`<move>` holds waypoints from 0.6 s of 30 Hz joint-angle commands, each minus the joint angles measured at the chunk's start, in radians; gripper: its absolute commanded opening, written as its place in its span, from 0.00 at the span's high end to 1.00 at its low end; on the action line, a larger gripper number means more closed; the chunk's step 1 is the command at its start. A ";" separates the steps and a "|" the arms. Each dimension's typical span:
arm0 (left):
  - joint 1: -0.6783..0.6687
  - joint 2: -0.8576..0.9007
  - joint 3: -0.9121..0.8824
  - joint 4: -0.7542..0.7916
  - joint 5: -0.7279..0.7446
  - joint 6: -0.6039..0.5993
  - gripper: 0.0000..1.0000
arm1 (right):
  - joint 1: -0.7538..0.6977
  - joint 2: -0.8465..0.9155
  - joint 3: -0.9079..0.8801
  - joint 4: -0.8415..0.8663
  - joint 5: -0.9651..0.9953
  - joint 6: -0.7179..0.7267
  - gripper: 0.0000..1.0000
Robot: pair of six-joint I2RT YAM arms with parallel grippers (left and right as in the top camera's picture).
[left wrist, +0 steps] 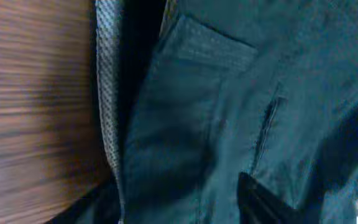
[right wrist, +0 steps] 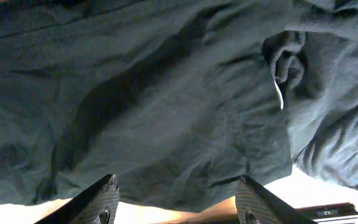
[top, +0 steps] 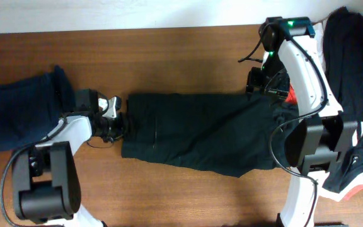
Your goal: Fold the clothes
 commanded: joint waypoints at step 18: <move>0.047 -0.461 0.348 -0.520 -0.100 0.027 0.99 | 0.695 -0.013 -0.739 1.131 -0.467 0.009 0.90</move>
